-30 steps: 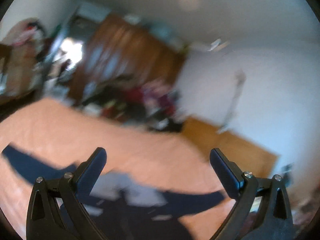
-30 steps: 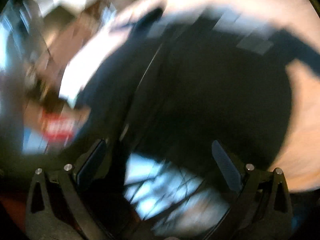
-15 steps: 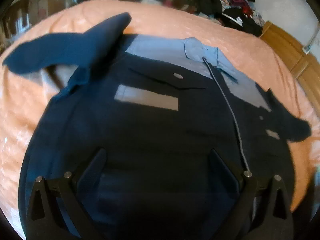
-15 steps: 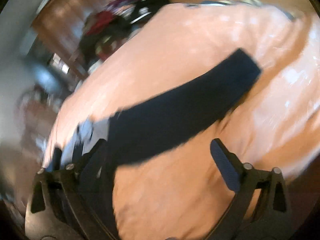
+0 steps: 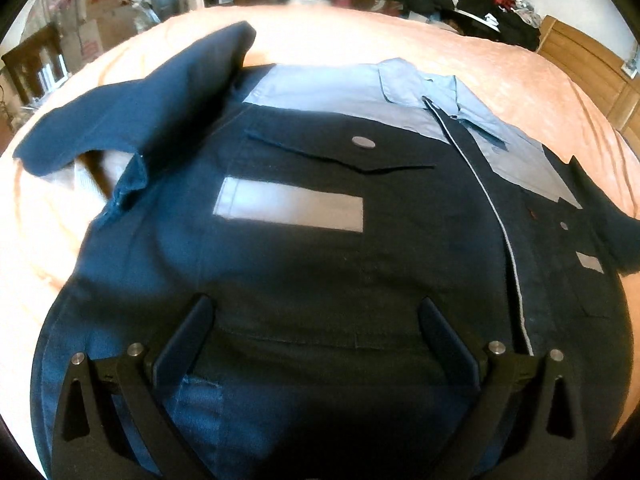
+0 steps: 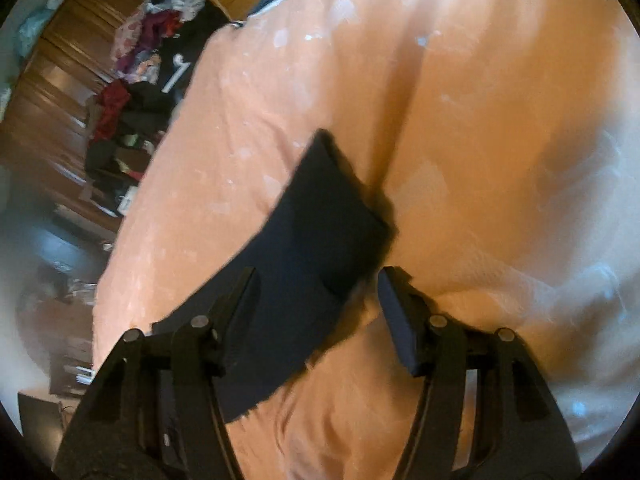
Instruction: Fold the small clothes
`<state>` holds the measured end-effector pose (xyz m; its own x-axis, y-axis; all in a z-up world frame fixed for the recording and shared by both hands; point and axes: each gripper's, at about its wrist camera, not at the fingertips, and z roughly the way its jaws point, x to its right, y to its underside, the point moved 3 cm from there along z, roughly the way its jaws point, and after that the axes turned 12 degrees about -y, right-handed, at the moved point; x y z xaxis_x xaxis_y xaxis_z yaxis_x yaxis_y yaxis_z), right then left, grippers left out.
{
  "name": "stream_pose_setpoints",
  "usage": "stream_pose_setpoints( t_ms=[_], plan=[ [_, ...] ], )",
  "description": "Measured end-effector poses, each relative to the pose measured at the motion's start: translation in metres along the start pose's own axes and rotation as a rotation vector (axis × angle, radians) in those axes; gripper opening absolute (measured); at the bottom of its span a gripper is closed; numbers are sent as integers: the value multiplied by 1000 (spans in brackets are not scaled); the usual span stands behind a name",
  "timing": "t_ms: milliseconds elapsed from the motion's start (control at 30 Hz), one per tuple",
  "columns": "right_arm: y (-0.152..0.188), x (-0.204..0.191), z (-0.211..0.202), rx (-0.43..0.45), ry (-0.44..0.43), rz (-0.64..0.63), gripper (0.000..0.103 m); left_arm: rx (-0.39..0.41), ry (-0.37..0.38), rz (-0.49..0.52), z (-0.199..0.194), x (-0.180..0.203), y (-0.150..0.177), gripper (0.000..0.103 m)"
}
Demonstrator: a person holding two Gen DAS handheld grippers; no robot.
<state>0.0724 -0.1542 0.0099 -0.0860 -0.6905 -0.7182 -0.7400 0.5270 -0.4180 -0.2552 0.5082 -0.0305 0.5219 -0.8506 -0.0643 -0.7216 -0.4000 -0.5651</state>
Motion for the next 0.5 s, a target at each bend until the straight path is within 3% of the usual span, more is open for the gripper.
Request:
stream_pose_setpoints(
  t_ms=[333,367,433,500],
  plan=[
    [-24,4,15,-6,53,-36,59,12,-22,7,0,3,-1,103],
    [-25,2,14,3,48,-47,54,12,-21,6,0,3,-1,103],
    [-26,-9,7,38,25,-71,9,13,-20,6,0,3,-1,103],
    [-21,-33,-3,72,-12,-118,8,15,-18,4,0,3,-1,103]
  ],
)
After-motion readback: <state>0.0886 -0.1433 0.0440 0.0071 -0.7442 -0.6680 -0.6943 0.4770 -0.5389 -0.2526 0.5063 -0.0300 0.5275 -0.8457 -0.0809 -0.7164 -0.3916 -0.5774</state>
